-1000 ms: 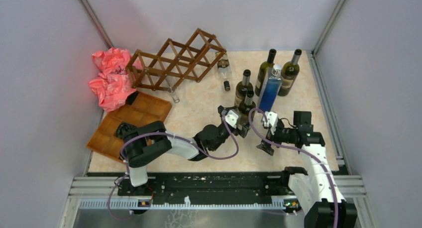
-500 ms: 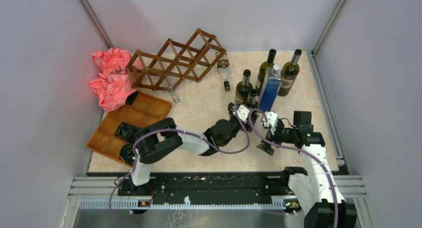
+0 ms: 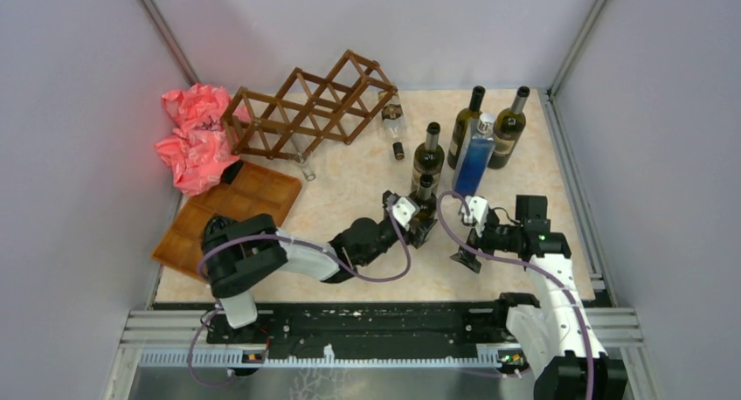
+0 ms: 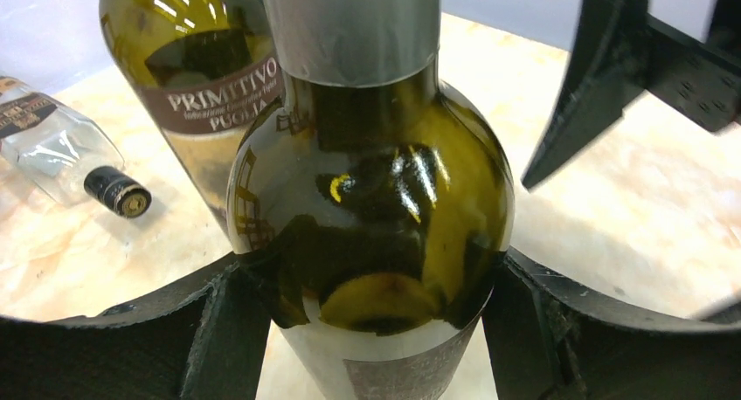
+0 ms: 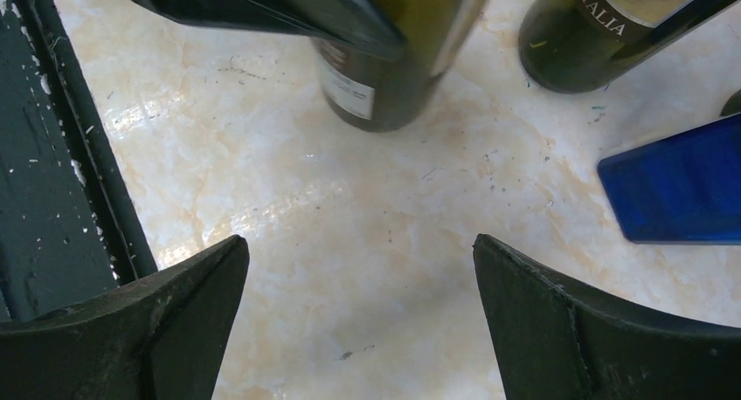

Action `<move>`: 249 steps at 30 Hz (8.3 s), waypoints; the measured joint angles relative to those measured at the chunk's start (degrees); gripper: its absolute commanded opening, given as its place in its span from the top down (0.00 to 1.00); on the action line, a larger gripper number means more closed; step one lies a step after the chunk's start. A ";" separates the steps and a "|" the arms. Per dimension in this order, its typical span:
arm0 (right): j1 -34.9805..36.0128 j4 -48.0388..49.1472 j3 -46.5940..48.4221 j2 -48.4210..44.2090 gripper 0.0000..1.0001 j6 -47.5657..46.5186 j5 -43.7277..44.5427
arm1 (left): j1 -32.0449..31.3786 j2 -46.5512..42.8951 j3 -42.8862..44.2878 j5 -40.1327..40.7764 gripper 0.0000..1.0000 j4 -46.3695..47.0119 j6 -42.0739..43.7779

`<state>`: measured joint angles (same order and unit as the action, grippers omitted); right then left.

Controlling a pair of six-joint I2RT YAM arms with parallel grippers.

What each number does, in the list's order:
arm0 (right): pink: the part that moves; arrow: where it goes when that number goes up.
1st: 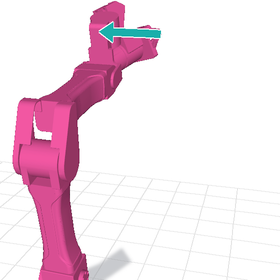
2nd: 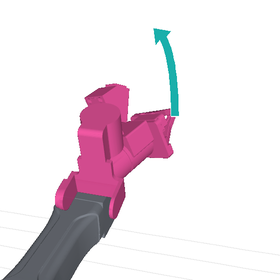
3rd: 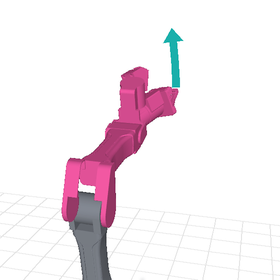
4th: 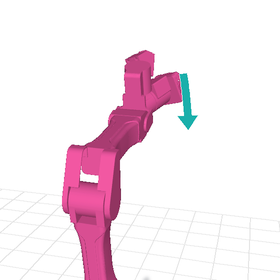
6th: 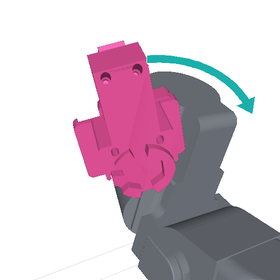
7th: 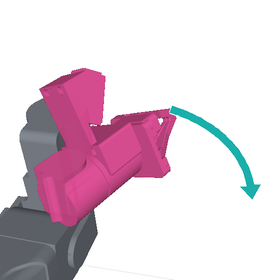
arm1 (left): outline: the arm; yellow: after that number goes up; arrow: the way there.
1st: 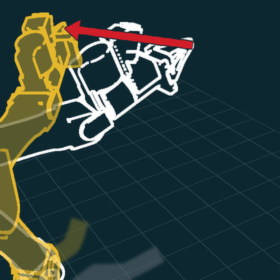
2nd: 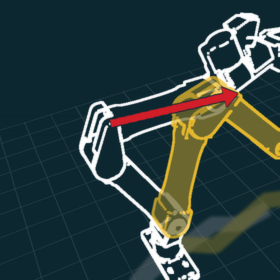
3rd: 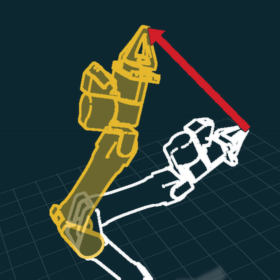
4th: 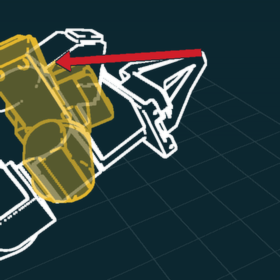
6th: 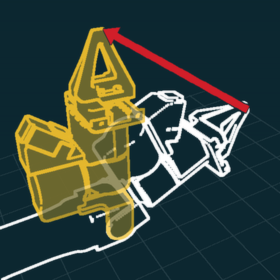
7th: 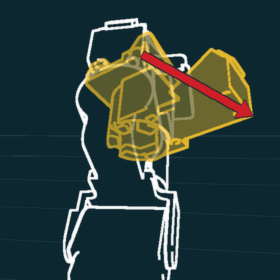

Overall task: Put the wine bottle on the wine rack
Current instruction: Adjust the wine bottle at the center of the board.

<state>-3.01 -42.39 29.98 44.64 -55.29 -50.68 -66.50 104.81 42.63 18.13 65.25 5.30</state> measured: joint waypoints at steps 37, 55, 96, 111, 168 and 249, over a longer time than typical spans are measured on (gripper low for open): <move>0.02 -5.81 6.51 0.33 0.02 -0.66 -7.23 | 5.09 -40.92 -22.01 -23.89 1.00 -30.69 -4.37; 0.09 -25.73 19.17 5.55 0.02 -14.95 -5.84 | 8.59 -42.27 -22.97 -29.68 1.00 -30.99 -5.42; 18.38 -26.08 20.63 7.41 0.02 -11.56 -0.31 | 12.11 -39.67 -21.66 -38.93 1.00 -30.18 -8.57; 21.51 -25.16 24.35 7.56 0.02 -8.59 -0.20 | 12.68 -38.25 -20.11 -40.98 1.00 -31.39 -8.57; 26.97 -2.89 31.47 15.52 0.01 22.25 -4.90 | 14.16 -27.96 -7.65 -52.68 1.00 -42.05 -3.76; 22.91 20.52 14.05 14.23 1.00 45.62 -12.52 | 13.75 -28.24 -13.81 -48.83 0.01 -35.34 -16.65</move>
<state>19.90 -21.87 44.03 58.87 -9.67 -63.20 -52.75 76.58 28.82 -30.70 29.91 -11.35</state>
